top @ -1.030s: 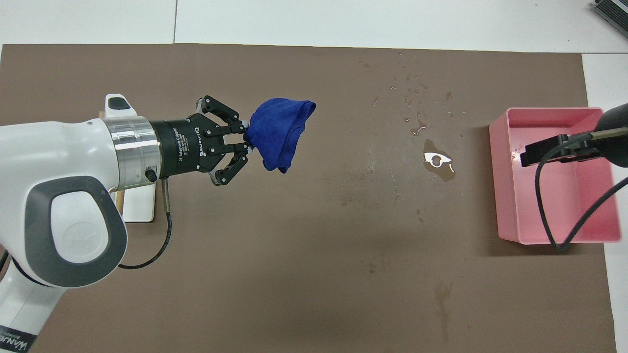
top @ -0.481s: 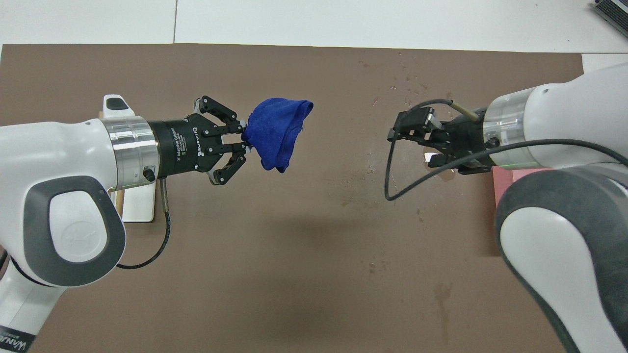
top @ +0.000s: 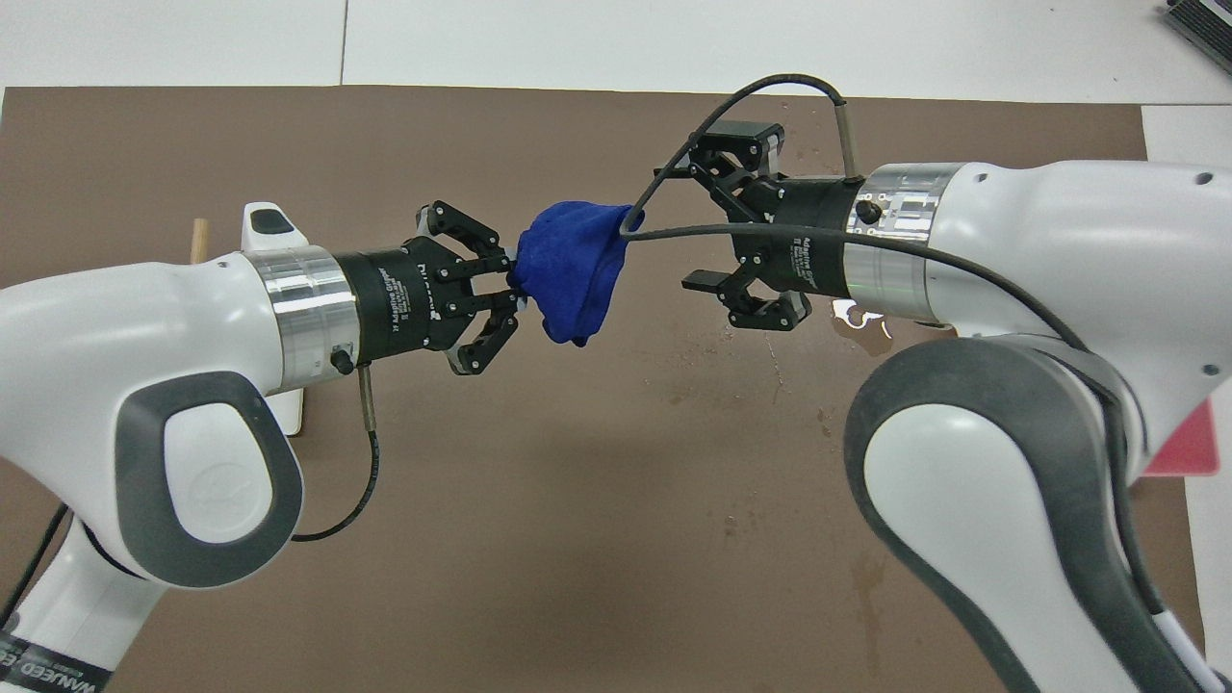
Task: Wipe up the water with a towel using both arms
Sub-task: 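Hold the towel with the left gripper while the right gripper grasps it, then pull the towel away with the right gripper while the left gripper withdraws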
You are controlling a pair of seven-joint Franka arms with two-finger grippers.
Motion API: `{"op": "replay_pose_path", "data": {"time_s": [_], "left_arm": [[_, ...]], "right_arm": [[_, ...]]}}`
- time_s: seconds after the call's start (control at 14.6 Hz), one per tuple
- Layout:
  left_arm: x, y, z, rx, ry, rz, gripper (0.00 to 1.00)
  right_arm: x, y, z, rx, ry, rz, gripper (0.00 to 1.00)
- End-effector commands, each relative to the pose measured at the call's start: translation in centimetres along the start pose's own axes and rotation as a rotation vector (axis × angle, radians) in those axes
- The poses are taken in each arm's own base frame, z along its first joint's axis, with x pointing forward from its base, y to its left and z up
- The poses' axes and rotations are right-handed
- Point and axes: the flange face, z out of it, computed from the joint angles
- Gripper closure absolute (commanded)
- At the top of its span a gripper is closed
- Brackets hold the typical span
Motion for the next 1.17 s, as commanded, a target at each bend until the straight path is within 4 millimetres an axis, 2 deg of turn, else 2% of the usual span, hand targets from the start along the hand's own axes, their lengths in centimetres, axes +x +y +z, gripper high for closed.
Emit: {"op": "replay_pose_path", "data": {"time_s": [0.0, 0.21, 0.34, 0.76, 0.82, 0.96, 1.1], "left_arm": [[-1.6, -1.6, -0.2, -0.028, -0.025, -0.022, 1.00], [-1.9, -1.5, -0.3, -0.034, -0.029, -0.017, 1.00], [-1.9, -1.2, -0.5, -0.062, -0.030, -0.023, 1.00], [-4.2, -3.0, 0.9, -0.110, -0.047, 0.002, 1.00], [-4.2, -3.0, 0.9, -0.121, -0.048, -0.002, 1.00], [-4.4, -3.3, 1.1, -0.129, -0.055, -0.008, 1.00], [-4.3, -3.4, 1.3, -0.127, -0.052, -0.009, 1.00]], "right_arm": [[-1.4, 0.1, 1.8, 0.038, -0.022, 0.078, 0.00], [-1.5, 0.7, 3.5, 0.007, -0.031, 0.079, 0.00], [-1.1, 2.0, 4.2, -0.029, -0.029, 0.077, 0.00], [-0.7, 2.5, 4.7, -0.036, -0.024, 0.062, 0.00], [-0.2, 2.5, 4.5, -0.039, -0.023, 0.067, 0.13], [-0.2, 2.3, 4.4, -0.047, -0.030, 0.063, 0.65], [0.2, 2.3, 4.1, -0.059, -0.036, 0.054, 0.96]]}}
